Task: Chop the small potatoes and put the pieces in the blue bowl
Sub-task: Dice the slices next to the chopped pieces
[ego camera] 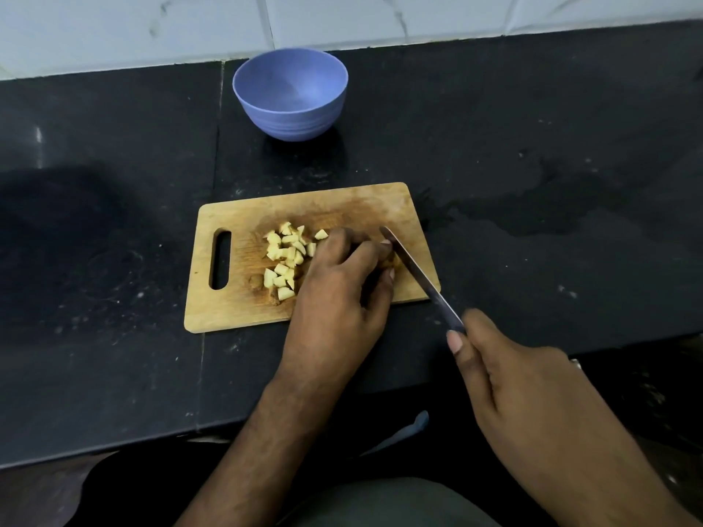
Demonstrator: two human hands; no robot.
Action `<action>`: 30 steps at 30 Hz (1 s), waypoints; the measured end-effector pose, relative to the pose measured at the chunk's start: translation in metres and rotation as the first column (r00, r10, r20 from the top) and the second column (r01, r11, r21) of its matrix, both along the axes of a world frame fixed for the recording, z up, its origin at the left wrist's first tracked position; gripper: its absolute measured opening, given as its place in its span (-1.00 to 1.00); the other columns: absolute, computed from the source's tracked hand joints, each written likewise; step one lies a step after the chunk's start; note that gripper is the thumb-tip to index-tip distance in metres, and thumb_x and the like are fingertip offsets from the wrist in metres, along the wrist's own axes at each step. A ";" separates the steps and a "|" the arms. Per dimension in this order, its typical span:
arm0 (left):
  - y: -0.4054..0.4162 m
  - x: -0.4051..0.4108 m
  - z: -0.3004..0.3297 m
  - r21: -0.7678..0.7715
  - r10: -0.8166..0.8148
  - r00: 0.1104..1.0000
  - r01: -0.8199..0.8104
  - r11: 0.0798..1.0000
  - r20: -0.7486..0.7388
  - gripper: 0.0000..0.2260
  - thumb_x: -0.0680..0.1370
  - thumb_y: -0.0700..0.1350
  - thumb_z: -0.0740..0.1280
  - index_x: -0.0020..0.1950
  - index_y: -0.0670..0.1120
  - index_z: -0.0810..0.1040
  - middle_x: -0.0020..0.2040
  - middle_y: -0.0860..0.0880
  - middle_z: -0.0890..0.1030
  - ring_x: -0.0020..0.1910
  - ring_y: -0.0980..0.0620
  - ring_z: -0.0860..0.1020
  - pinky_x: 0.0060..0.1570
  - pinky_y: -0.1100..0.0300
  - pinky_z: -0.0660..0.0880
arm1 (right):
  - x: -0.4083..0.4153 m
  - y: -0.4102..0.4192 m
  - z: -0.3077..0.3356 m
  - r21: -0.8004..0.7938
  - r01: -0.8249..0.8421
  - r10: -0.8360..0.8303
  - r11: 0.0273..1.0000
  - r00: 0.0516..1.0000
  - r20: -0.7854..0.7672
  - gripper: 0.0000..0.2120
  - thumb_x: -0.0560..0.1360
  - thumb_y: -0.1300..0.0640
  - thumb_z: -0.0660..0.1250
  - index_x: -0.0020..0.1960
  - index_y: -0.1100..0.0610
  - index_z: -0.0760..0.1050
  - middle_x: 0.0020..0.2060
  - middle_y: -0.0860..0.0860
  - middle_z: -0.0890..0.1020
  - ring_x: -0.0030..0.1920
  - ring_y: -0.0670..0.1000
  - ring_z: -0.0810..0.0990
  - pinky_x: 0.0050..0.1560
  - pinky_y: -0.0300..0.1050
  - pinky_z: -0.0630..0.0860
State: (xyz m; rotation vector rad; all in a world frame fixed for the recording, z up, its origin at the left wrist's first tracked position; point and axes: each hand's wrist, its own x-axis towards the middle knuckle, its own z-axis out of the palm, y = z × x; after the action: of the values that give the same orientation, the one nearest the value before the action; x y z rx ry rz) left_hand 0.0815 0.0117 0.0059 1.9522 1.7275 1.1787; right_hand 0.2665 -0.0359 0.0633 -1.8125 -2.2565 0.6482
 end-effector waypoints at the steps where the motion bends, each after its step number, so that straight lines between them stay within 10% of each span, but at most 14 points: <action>1: 0.000 0.000 0.000 -0.001 -0.006 1.000 0.006 1.000 0.011 -0.79 0.58 -0.13 0.40 0.22 -0.08 0.62 0.11 0.07 0.49 0.13 0.07 0.54 0.05 0.08 0.57 | 0.000 0.000 0.003 -0.011 -0.006 0.006 1.000 1.000 0.014 -0.71 0.53 -0.28 -0.16 -0.06 -0.13 0.21 -0.53 0.00 0.49 -0.52 -0.11 0.52 -0.50 -0.27 0.33; 13: -0.003 0.002 0.002 0.014 0.050 0.998 -0.051 0.999 0.035 -0.83 0.54 -0.18 0.46 0.13 -0.13 0.64 0.08 0.04 0.57 0.10 0.12 0.58 0.04 0.15 0.58 | -0.027 0.037 -0.016 -0.021 -0.038 0.040 0.999 0.996 0.081 -0.76 0.64 -0.18 -0.09 -0.03 -0.07 0.23 -0.33 -0.03 0.53 -0.34 -0.02 0.56 -0.30 -0.01 0.58; 30: -0.010 0.013 0.004 -0.028 0.163 0.971 -0.170 0.985 -0.178 -0.87 0.60 -0.10 0.35 0.12 -0.06 0.51 0.04 0.03 0.48 -0.02 0.05 0.49 -0.06 0.02 0.52 | 0.005 0.002 0.003 -0.068 -0.052 0.047 0.996 0.997 -0.068 -0.71 0.53 -0.30 -0.16 -0.11 -0.17 0.22 -0.34 -0.34 0.53 -0.40 -0.16 0.56 -0.48 -0.28 0.38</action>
State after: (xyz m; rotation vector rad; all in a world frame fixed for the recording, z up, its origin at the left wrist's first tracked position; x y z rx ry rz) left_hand 0.0940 0.0022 0.0099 1.9688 2.0232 1.0386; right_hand 0.2716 -0.0341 0.0663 -1.7431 -2.2686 0.7939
